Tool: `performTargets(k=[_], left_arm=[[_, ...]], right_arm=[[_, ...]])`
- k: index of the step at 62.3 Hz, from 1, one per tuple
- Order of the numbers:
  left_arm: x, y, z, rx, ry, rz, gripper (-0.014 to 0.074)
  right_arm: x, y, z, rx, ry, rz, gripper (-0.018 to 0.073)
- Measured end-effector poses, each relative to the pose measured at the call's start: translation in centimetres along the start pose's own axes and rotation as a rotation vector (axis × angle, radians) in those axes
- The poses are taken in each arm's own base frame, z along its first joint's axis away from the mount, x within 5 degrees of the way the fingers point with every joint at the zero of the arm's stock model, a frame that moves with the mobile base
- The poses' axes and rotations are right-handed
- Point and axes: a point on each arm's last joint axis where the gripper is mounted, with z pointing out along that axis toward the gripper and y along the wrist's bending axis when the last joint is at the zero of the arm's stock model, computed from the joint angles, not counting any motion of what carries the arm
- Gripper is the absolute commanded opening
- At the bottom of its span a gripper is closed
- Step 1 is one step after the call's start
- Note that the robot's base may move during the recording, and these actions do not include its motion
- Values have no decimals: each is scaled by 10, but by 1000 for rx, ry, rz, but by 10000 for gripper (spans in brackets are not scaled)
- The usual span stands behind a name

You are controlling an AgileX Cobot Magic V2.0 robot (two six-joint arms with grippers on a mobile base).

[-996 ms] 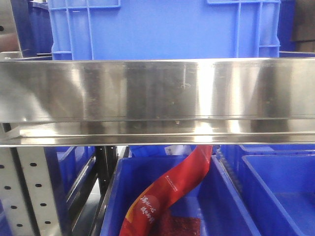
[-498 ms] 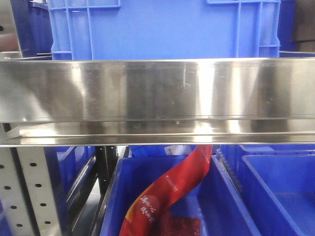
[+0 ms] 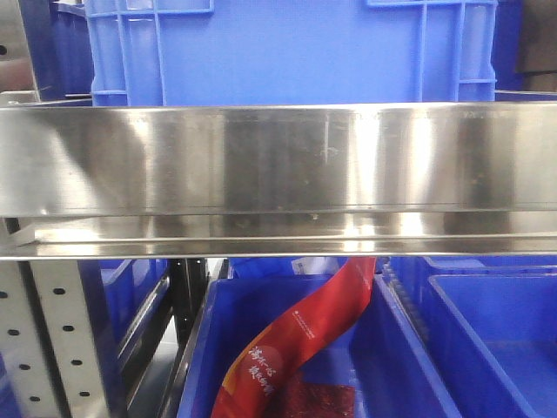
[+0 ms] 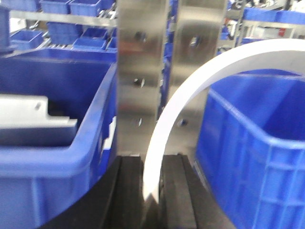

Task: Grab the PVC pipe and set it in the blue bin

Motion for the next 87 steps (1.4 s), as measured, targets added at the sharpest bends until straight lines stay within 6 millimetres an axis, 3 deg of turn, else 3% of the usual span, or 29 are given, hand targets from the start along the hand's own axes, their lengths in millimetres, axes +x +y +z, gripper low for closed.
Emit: performTargets(k=[18,37,51,59,87], left_arm=[[-16,-13,21,123,17,15,-111],[-35,-50,49,349,-44,67,-111],[-43,-89,89,468,-14,106,-111],[-47,-105,107,492,-16,114,-111],[-52,-118,141,452,-80,199,-111]], right_arm=[[-10,2,-1,-7,-59,24,-153],[-13,2,-1,-10,-64,30,-153],[-24,6,8,-26,-62,36,-153],[-37,10,17,-48,-63,15,-153],[-50,15,81,-63,41,11,-153]])
